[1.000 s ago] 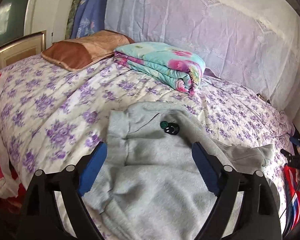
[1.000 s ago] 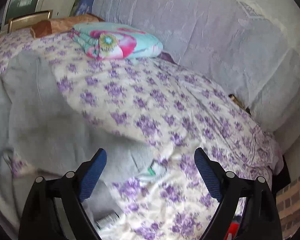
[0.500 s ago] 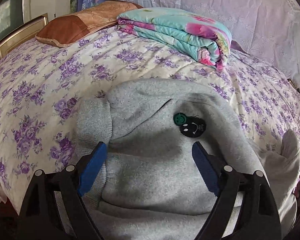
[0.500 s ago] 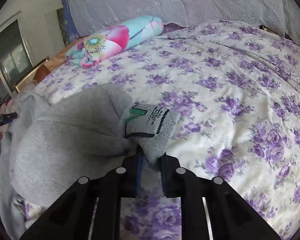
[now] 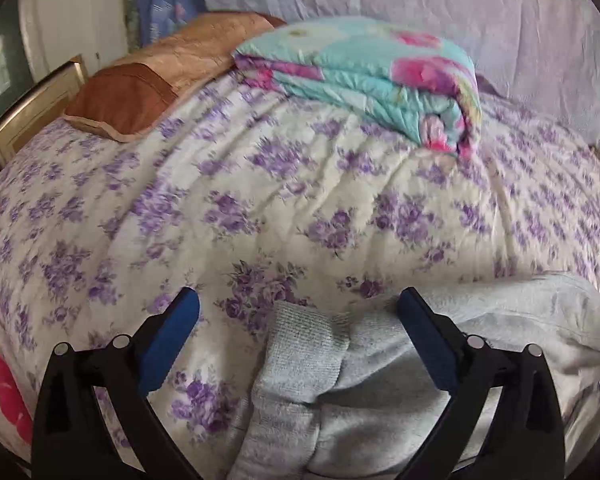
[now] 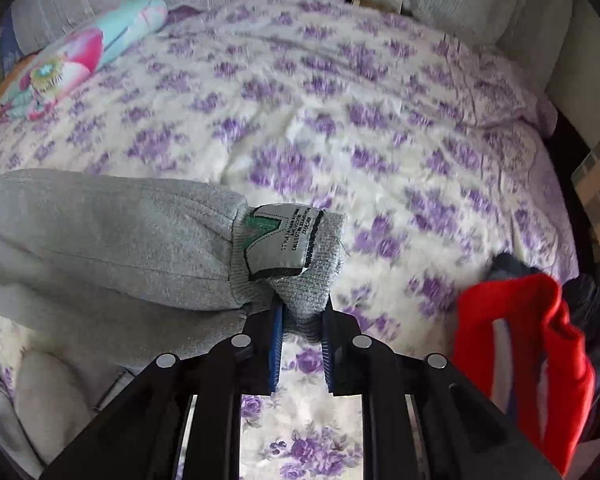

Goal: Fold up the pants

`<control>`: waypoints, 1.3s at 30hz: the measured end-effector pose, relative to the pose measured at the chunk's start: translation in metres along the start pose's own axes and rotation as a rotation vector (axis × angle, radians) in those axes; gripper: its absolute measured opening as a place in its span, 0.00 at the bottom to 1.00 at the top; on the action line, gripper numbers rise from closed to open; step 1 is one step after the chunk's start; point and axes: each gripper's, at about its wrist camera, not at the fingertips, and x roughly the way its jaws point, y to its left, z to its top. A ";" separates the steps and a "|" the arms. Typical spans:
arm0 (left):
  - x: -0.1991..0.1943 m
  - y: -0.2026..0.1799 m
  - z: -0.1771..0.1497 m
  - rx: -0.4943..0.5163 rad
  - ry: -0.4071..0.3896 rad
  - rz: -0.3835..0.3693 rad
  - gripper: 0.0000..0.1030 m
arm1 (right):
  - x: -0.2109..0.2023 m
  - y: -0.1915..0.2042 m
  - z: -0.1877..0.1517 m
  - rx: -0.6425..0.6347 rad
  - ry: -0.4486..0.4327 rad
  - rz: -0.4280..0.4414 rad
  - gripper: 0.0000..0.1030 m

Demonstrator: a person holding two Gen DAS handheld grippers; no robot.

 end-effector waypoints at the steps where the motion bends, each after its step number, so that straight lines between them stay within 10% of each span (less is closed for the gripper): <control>1: 0.014 -0.002 0.001 0.020 0.043 -0.005 0.94 | 0.012 0.003 -0.009 -0.003 -0.011 0.000 0.16; 8: 0.014 -0.024 -0.014 0.095 0.072 0.017 0.94 | 0.022 -0.009 -0.029 0.115 -0.077 0.071 0.19; 14: -0.019 -0.005 -0.015 0.072 0.059 -0.114 0.94 | 0.024 -0.012 -0.032 0.107 -0.081 0.081 0.22; 20: 0.038 -0.013 -0.019 0.113 0.183 -0.167 0.93 | 0.024 -0.013 -0.033 0.130 -0.100 0.085 0.22; 23: 0.043 -0.022 -0.015 0.086 0.183 -0.192 0.45 | 0.016 -0.017 -0.034 0.162 -0.138 0.089 0.18; 25: 0.028 -0.037 -0.009 0.110 0.141 -0.177 0.33 | 0.004 -0.022 -0.034 0.178 -0.184 0.090 0.17; 34: 0.014 -0.050 0.062 0.005 -0.017 -0.089 0.32 | -0.015 -0.038 0.003 0.259 -0.319 0.152 0.15; 39: 0.091 -0.053 0.048 0.019 0.184 0.012 0.58 | 0.038 -0.007 0.000 0.183 -0.094 0.063 0.25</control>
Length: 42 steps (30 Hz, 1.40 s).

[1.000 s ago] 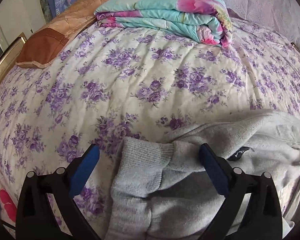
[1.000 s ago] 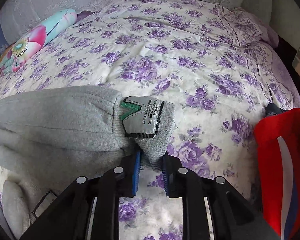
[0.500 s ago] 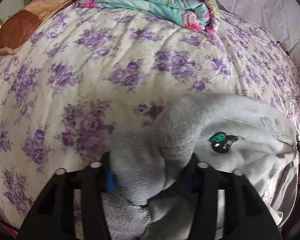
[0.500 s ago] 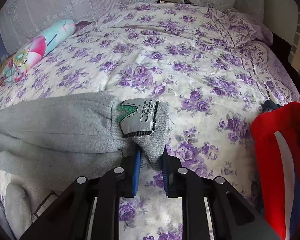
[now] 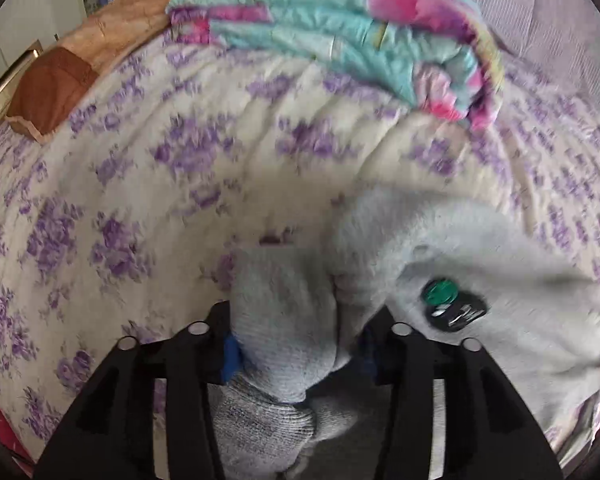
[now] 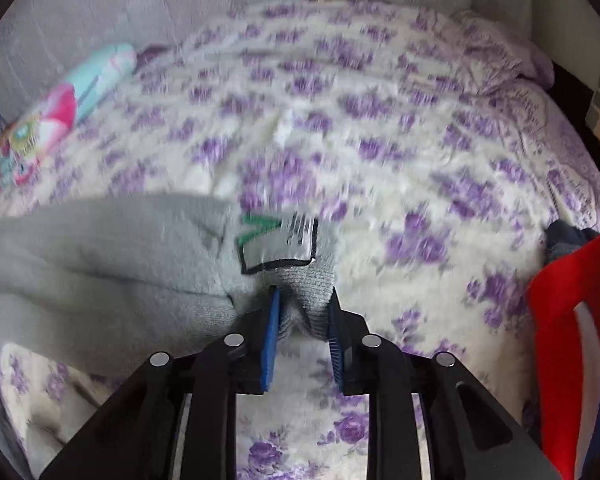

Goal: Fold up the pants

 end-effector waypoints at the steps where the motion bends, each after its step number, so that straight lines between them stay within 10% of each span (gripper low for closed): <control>1: 0.002 0.001 -0.004 0.002 0.004 0.010 0.68 | -0.008 0.002 -0.006 -0.015 -0.034 -0.020 0.31; 3: -0.009 0.012 -0.008 -0.020 0.001 -0.008 0.87 | -0.030 0.001 -0.015 -0.002 -0.051 0.007 0.47; 7: -0.057 0.051 -0.021 -0.107 -0.054 -0.153 0.88 | -0.081 0.003 -0.043 0.061 -0.050 0.242 0.68; 13: -0.103 0.087 -0.095 -0.120 -0.078 -0.202 0.90 | -0.087 0.046 -0.103 0.062 0.136 0.484 0.69; 15: -0.091 0.091 -0.120 -0.126 -0.021 -0.230 0.90 | -0.082 0.063 -0.116 0.037 0.155 0.506 0.58; 16: -0.083 0.091 -0.132 -0.131 0.009 -0.249 0.90 | -0.084 0.070 -0.120 0.027 0.142 0.512 0.26; 18: -0.066 0.085 -0.149 -0.126 0.043 -0.257 0.90 | -0.105 0.068 -0.120 0.047 0.039 0.494 0.11; 23: -0.065 0.082 -0.168 -0.158 -0.005 -0.274 0.90 | -0.231 0.006 -0.150 0.174 -0.444 0.346 0.10; 25: -0.067 0.080 -0.174 -0.163 -0.015 -0.303 0.90 | -0.252 -0.017 -0.187 0.241 -0.511 0.277 0.12; 30: -0.067 0.058 -0.184 -0.132 -0.002 -0.368 0.90 | -0.177 -0.042 -0.261 0.390 -0.193 0.231 0.43; 33: -0.064 0.045 -0.179 -0.113 -0.008 -0.375 0.92 | -0.179 -0.046 -0.272 0.401 -0.269 0.252 0.47; 35: -0.056 0.044 -0.173 -0.130 -0.017 -0.383 0.95 | -0.183 -0.050 -0.267 0.440 -0.304 0.301 0.77; 37: -0.053 0.047 -0.169 -0.171 -0.037 -0.399 0.95 | -0.177 -0.055 -0.261 0.475 -0.290 0.316 0.78; 38: -0.054 0.047 -0.169 -0.191 -0.055 -0.416 0.94 | -0.171 -0.056 -0.257 0.486 -0.265 0.314 0.77; 39: -0.058 0.047 -0.170 -0.205 -0.071 -0.423 0.70 | -0.166 -0.057 -0.253 0.495 -0.249 0.301 0.72; 40: -0.062 0.046 -0.171 -0.205 -0.078 -0.422 0.41 | -0.161 -0.059 -0.251 0.494 -0.237 0.299 0.30; 42: -0.076 0.047 -0.176 -0.190 -0.109 -0.419 0.28 | -0.160 -0.065 -0.246 0.518 -0.246 0.354 0.17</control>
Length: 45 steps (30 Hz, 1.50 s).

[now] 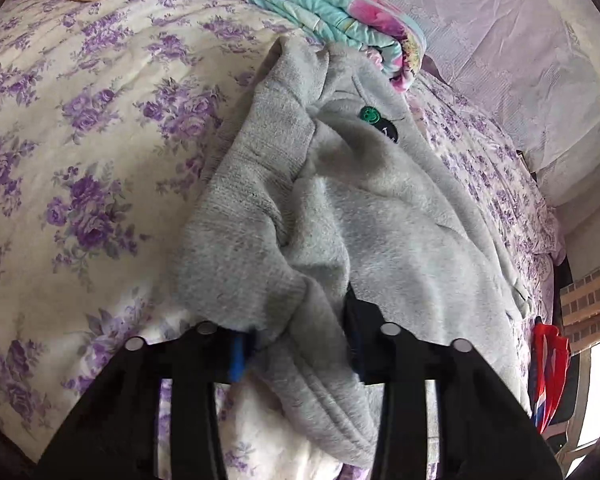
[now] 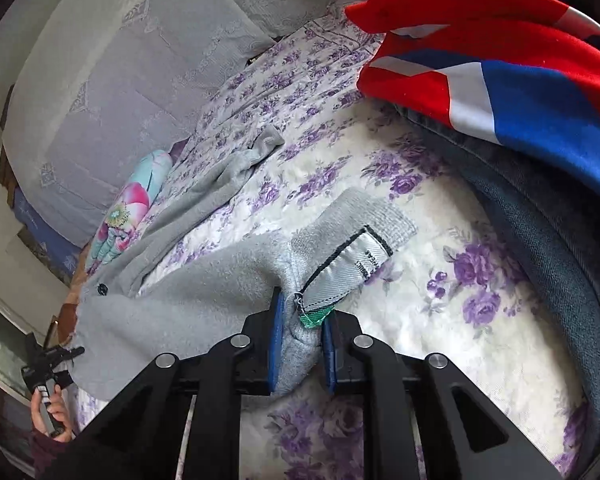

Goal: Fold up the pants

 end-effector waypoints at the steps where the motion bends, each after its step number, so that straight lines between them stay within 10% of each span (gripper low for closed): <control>1: -0.012 -0.004 -0.002 0.022 -0.021 -0.007 0.25 | -0.006 0.005 0.003 -0.019 -0.030 0.016 0.16; 6: -0.076 -0.012 -0.019 0.096 -0.066 0.018 0.25 | -0.036 0.028 0.014 -0.141 -0.141 0.029 0.16; 11: -0.052 0.023 -0.045 0.144 0.083 0.155 0.38 | 0.003 0.004 -0.014 -0.129 0.096 -0.114 0.21; 14: -0.046 0.042 -0.053 0.124 0.088 0.113 0.51 | -0.019 0.018 -0.015 -0.223 0.005 -0.221 0.52; 18: -0.094 0.038 -0.051 0.118 -0.016 0.152 0.76 | -0.070 0.036 -0.002 -0.278 -0.290 -0.513 0.58; 23: -0.133 -0.015 -0.062 0.253 -0.138 0.124 0.87 | -0.074 0.083 -0.001 -0.396 -0.211 -0.212 0.58; 29: -0.036 -0.034 -0.082 0.340 0.033 0.148 0.93 | 0.029 0.063 -0.022 -0.355 0.155 -0.332 0.83; 34: -0.020 -0.055 -0.092 0.469 0.042 0.278 0.95 | 0.018 0.092 -0.023 -0.462 0.126 -0.276 0.87; 39: -0.076 -0.084 -0.036 0.460 -0.066 0.124 0.95 | 0.009 0.187 0.026 -0.710 0.013 -0.113 0.87; 45: -0.016 -0.053 0.077 0.183 0.003 0.148 0.95 | 0.123 0.311 0.068 -0.988 0.166 0.018 0.85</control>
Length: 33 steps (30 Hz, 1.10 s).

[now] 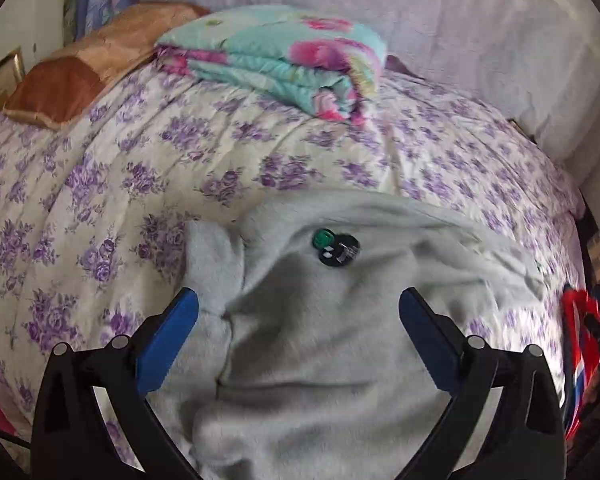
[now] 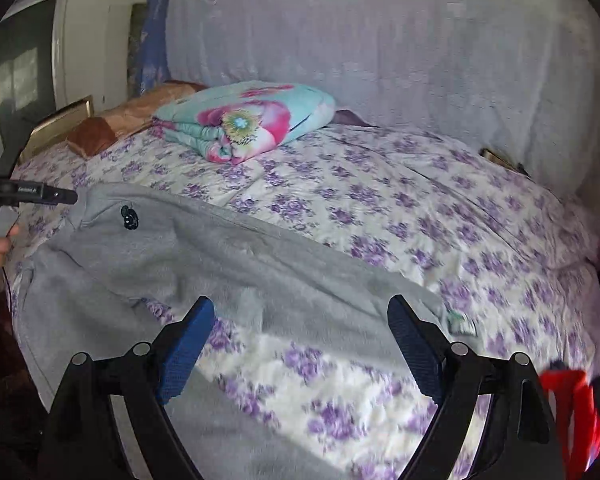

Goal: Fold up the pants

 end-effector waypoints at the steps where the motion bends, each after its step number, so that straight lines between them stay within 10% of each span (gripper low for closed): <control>1: 0.018 0.008 0.010 -0.055 0.036 0.000 0.95 | 0.027 0.002 0.019 -0.042 0.034 0.011 0.85; 6: 0.074 0.021 0.025 -0.193 0.127 0.021 0.95 | 0.144 0.019 0.074 -0.195 0.184 0.076 0.74; 12: 0.099 0.031 0.030 -0.271 0.095 0.110 0.92 | 0.248 0.046 0.057 -0.323 0.415 0.100 0.51; 14: 0.099 0.038 0.032 -0.294 0.084 0.107 0.72 | 0.236 0.047 0.061 -0.311 0.357 0.118 0.08; 16: 0.096 0.041 0.036 -0.291 0.088 0.074 0.40 | 0.212 0.044 0.066 -0.293 0.285 0.107 0.07; 19: 0.073 0.046 0.037 -0.310 0.067 -0.013 0.30 | 0.149 0.041 0.075 -0.296 0.165 0.113 0.06; 26: -0.032 0.030 0.014 -0.246 -0.061 -0.148 0.34 | -0.020 0.062 0.043 -0.413 -0.092 0.029 0.07; 31: -0.093 0.057 -0.054 -0.268 -0.061 -0.198 0.87 | -0.081 0.099 -0.064 -0.403 -0.155 0.106 0.07; 33: -0.103 0.076 -0.087 -0.318 -0.052 -0.235 0.88 | -0.072 0.119 -0.114 -0.398 -0.120 0.140 0.07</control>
